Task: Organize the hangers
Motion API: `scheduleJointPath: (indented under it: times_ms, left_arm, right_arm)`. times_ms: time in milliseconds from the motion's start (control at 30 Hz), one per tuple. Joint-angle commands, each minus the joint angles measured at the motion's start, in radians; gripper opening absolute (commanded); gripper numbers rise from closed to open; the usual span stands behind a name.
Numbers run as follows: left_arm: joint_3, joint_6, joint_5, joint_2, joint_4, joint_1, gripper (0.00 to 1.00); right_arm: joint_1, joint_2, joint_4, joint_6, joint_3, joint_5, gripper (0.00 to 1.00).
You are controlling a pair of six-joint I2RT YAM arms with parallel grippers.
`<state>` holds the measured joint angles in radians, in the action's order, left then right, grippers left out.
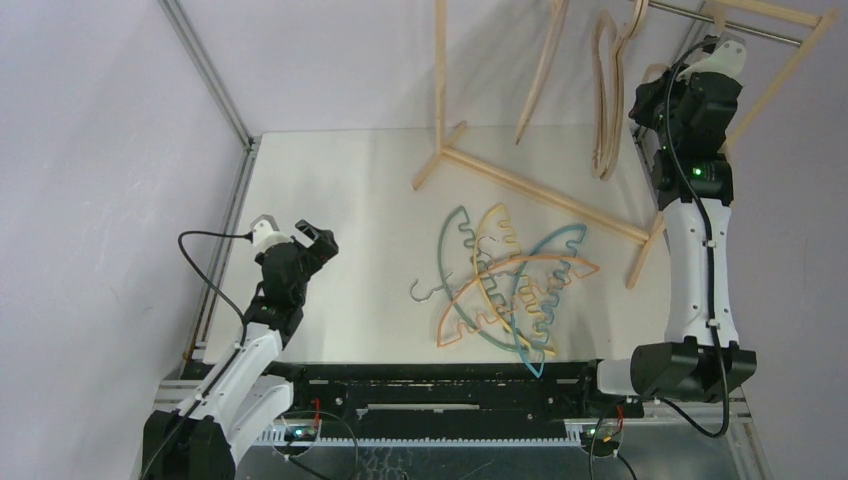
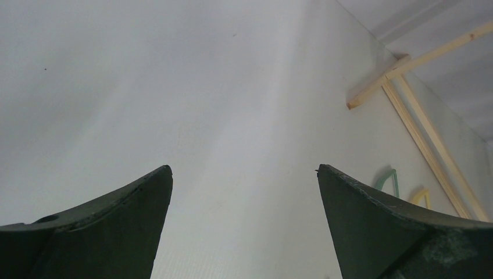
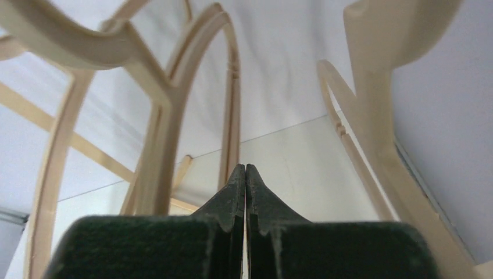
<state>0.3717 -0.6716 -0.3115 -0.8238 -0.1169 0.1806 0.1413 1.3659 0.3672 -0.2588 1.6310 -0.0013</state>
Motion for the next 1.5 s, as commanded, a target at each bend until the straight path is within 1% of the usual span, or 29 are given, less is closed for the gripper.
scheduleJointPath:
  times_ms: [0, 100, 233, 467, 567, 667, 767, 833, 933, 1133, 1300, 1467]
  left_arm:
    - [-0.012, 0.016, -0.003, 0.01, -0.042, -0.006, 1.0]
    - [-0.012, 0.017, 0.0, 0.013, -0.041, -0.006, 1.0]
    - [-0.014, 0.017, -0.003, 0.025, -0.039, -0.005, 1.0]
    - [-0.02, 0.014, 0.001, 0.032, -0.042, -0.005, 0.99]
    - [-0.022, 0.009, 0.008, 0.026, -0.055, -0.006, 1.0]
    - [-0.022, 0.008, 0.012, 0.014, -0.058, -0.005, 1.0]
    - [-0.022, 0.009, 0.012, 0.015, -0.058, -0.006, 1.0]
    - [-0.022, 0.011, 0.011, 0.017, -0.058, -0.005, 0.99]
    - [-0.024, 0.011, 0.01, 0.016, -0.061, -0.005, 1.0]
    - [-0.022, 0.01, 0.014, 0.017, -0.058, -0.005, 1.0]
    - [-0.017, 0.016, 0.01, 0.03, -0.044, -0.005, 1.0]
    - [-0.018, 0.021, 0.005, 0.033, -0.041, -0.006, 1.0]
  right_arm:
    - [-0.005, -0.059, -0.008, -0.028, 0.021, -0.093, 0.01]
    - [-0.02, -0.082, 0.009, -0.049, 0.015, -0.107, 0.01]
    - [-0.051, -0.153, -0.006, -0.076, -0.027, -0.144, 0.01]
    - [-0.106, -0.278, 0.038, -0.094, -0.022, -0.188, 0.01]
    - [-0.111, -0.342, 0.042, -0.091, -0.031, -0.119, 0.01]
    - [-0.109, -0.404, 0.037, -0.068, -0.052, 0.039, 0.01]
    - [-0.09, -0.439, 0.044, -0.041, -0.066, 0.149, 0.01]
    - [-0.061, -0.444, 0.056, -0.031, -0.065, 0.175, 0.01]
    - [-0.023, -0.434, 0.058, -0.027, -0.065, 0.17, 0.02]
    - [0.029, -0.364, 0.024, -0.039, -0.071, 0.149, 0.02]
    - [0.083, -0.291, -0.049, -0.031, -0.081, 0.164, 0.02]
    - [0.095, -0.286, -0.211, -0.005, -0.167, 0.245, 0.02]
